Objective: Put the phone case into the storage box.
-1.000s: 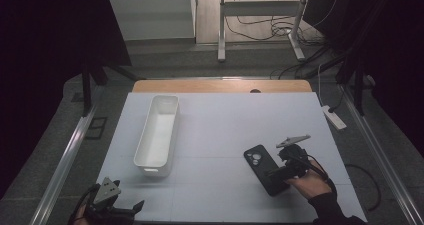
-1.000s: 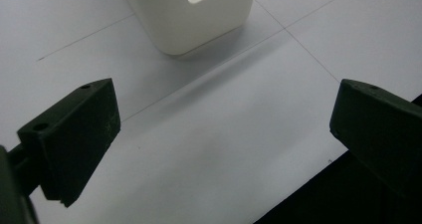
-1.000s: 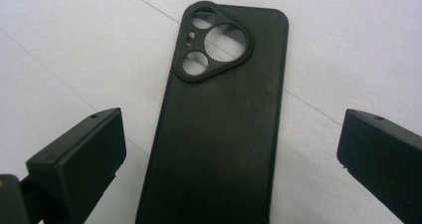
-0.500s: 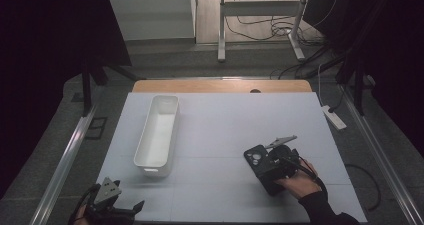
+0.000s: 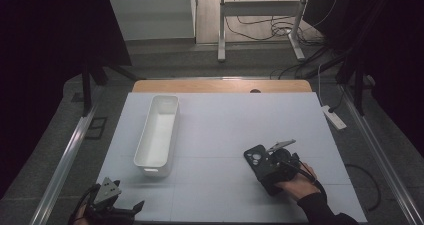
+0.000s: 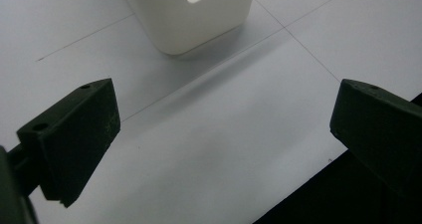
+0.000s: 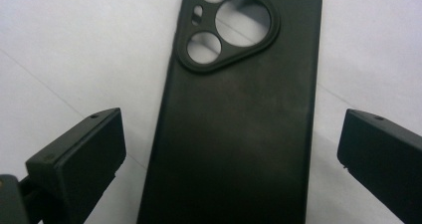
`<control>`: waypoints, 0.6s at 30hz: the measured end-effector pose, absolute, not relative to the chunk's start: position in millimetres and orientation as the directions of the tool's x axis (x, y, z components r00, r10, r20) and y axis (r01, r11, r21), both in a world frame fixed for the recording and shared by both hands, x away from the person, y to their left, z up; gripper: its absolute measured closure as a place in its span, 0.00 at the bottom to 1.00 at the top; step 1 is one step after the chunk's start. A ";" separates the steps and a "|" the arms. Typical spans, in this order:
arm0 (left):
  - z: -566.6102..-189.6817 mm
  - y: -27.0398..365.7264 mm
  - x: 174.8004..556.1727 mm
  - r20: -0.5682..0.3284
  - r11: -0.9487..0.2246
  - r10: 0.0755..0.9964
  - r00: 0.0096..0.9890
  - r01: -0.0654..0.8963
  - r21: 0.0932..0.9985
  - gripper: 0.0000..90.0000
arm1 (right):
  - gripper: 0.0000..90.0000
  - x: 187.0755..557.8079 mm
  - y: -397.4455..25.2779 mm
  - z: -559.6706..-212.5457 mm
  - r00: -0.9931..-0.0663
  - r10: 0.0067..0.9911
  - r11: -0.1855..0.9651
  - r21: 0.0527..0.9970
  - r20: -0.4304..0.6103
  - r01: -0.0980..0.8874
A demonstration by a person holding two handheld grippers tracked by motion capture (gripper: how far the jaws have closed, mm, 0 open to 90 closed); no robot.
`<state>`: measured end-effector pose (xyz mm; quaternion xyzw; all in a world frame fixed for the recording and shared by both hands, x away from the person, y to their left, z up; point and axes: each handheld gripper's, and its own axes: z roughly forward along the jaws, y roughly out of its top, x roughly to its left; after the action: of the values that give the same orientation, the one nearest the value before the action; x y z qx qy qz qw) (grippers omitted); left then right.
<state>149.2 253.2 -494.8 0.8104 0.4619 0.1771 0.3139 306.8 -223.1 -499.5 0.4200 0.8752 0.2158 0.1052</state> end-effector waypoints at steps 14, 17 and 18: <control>-494.0 258.0 149.0 -0.039 -0.346 0.860 0.510 0.636 0.689 0.00 | 0.00 306.9 -220.7 -514.7 -0.619 0.785 0.574 0.417 -0.035 0.705; -493.9 260.4 149.2 -0.063 -0.324 0.861 0.505 0.640 0.697 0.00 | 0.00 307.5 -220.9 -514.6 -0.624 0.781 0.580 0.412 -0.034 0.703; -493.9 260.7 149.4 -0.069 -0.320 0.861 0.505 0.641 0.698 0.00 | 0.00 307.9 -220.4 -514.2 -0.626 0.779 0.584 0.404 -0.037 0.704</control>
<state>149.4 260.7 -493.9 0.7965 0.4713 0.1599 0.3434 307.9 -220.4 -514.2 0.4196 0.8837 0.1785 0.1055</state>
